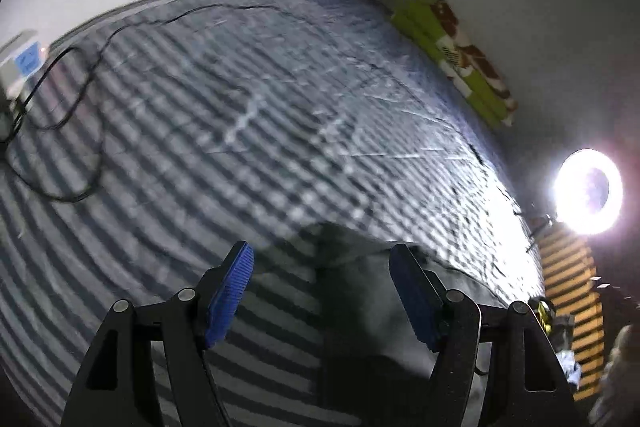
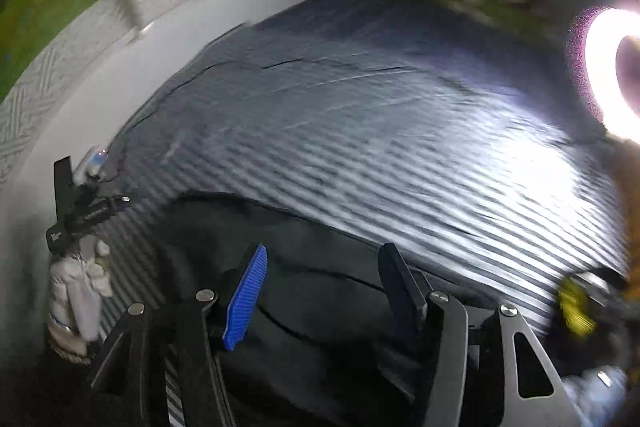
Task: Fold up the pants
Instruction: 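Lay the dark garment flat on the bed and regrasp with the right tool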
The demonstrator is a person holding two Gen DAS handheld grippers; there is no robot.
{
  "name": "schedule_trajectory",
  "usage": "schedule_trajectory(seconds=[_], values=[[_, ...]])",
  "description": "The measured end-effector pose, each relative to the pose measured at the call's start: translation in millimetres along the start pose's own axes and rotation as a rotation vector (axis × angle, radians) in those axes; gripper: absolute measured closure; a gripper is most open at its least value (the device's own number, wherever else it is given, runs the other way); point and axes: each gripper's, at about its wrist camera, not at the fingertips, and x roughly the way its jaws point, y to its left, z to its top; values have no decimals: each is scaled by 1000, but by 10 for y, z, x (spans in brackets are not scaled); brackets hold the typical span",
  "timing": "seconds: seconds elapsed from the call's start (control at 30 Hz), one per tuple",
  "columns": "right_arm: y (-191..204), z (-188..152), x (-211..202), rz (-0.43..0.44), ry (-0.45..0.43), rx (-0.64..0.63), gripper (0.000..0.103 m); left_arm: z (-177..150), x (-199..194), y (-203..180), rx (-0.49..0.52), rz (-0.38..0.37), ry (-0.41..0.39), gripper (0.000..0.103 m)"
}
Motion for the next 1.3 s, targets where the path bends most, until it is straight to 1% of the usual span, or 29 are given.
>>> schedule_trajectory(seconds=[0.03,0.1,0.2,0.27,0.33,0.4,0.47,0.57,0.6,0.63,0.67,0.7,0.73,0.77,0.83,0.9,0.93,0.97,1.03,1.07,1.1,1.13,1.17,1.2,1.23,1.3], values=[[205,98,317,47,14,-18,47,12,-1,74,-17,7,3,29],[497,227,774,116,46,-34,46,52,-38,210,-30,35,-11,29],[977,389,1476,169,134,-85,46,124,-147,404,-49,88,-50,29],[1302,438,1818,203,185,-125,46,168,-176,526,-61,102,-62,29],[1559,461,2032,220,234,-161,46,196,-183,632,-81,114,-66,29],[1793,454,2212,209,282,-207,46,221,-189,746,-105,107,-59,29],[1922,417,2349,191,314,-232,46,235,-197,787,-115,102,-63,29],[1964,346,2466,151,359,-250,46,253,-219,791,-125,86,-72,29],[1956,308,2482,121,367,-260,46,256,-219,773,-127,73,-72,29],[1930,267,2496,89,375,-267,60,257,-208,748,-126,68,-71,29],[1902,249,2483,80,375,-269,71,254,-206,721,-122,66,-70,29],[1861,233,2455,66,373,-268,92,250,-210,692,-116,63,-73,29],[1814,236,2399,53,361,-263,96,245,-199,656,-113,65,-74,29],[1767,265,2300,54,332,-252,97,243,-209,635,-111,64,-77,29],[1704,383,1983,87,249,-227,98,245,-233,627,-115,59,-85,29],[1635,590,1460,146,117,-193,98,250,-255,644,-120,63,-93,29],[1563,729,1061,227,14,-165,98,251,-264,661,-125,68,-96,29],[1516,807,793,288,-60,-155,98,250,-278,682,-134,71,-100,29],[1294,956,59,424,-286,-122,98,256,-299,711,-146,67,-101,29],[1217,1014,-86,415,-325,-92,96,262,-311,709,-145,68,-107,29],[1160,1062,-150,379,-332,-75,88,271,-322,709,-140,74,-111,29],[1112,1109,-130,315,-306,-69,60,275,-329,697,-137,83,-118,29],[1103,1114,-51,263,-249,-77,45,275,-333,683,-138,93,-125,29],[1071,1099,50,206,-190,-81,37,275,-335,671,-144,88,-126,29],[1009,1038,138,168,-148,-85,37,268,-342,659,-145,79,-125,29],[891,883,199,163,-135,-79,37,262,-350,605,-127,70,-120,29]])
